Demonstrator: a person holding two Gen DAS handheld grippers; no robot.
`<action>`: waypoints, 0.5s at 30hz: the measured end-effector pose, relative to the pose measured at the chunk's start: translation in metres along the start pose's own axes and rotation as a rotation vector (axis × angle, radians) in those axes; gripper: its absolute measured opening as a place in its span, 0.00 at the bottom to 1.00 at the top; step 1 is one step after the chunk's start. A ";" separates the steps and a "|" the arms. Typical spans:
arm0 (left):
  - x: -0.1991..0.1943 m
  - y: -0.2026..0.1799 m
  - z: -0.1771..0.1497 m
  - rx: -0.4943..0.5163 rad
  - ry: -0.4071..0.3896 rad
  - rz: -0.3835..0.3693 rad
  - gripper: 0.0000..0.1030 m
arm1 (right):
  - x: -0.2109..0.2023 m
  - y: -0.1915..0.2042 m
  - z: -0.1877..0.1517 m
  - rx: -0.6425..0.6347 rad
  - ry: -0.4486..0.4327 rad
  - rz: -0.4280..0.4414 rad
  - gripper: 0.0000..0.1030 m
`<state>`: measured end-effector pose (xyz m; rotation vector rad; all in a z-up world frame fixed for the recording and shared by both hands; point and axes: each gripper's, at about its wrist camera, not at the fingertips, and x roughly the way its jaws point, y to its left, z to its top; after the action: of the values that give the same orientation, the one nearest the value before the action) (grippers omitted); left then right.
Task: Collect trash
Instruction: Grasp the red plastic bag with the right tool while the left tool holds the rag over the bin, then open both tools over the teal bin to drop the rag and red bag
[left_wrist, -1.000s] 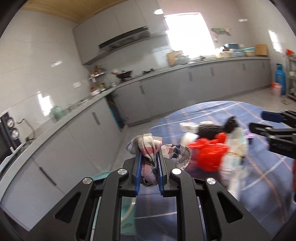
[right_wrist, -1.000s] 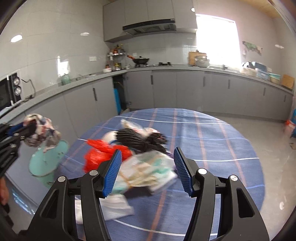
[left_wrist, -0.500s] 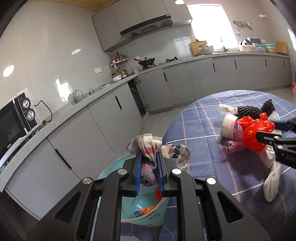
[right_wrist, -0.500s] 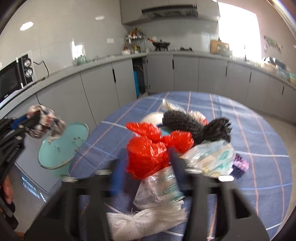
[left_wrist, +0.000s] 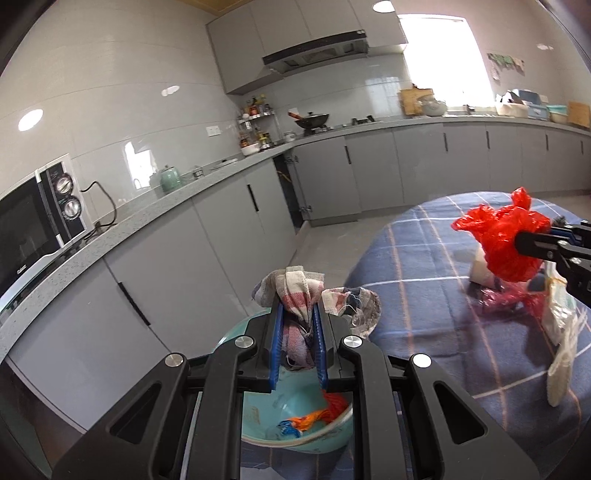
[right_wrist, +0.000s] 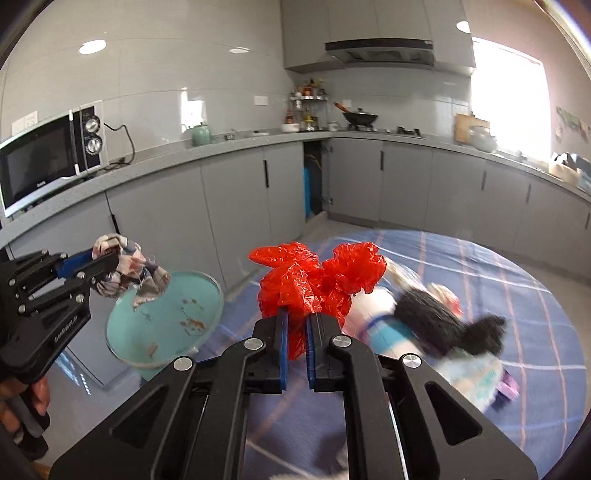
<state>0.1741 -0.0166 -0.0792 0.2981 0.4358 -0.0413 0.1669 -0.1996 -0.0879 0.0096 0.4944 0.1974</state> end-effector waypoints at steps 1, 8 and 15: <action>0.000 0.005 0.001 -0.009 -0.003 0.007 0.15 | 0.004 0.002 0.004 0.005 0.000 0.018 0.08; 0.003 0.034 0.001 -0.051 -0.004 0.058 0.15 | 0.032 0.029 0.024 -0.029 -0.013 0.081 0.08; 0.005 0.058 -0.001 -0.079 0.000 0.084 0.15 | 0.053 0.053 0.032 -0.062 -0.014 0.121 0.08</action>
<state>0.1838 0.0391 -0.0659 0.2383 0.4231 0.0578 0.2178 -0.1358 -0.0821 -0.0198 0.4740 0.3305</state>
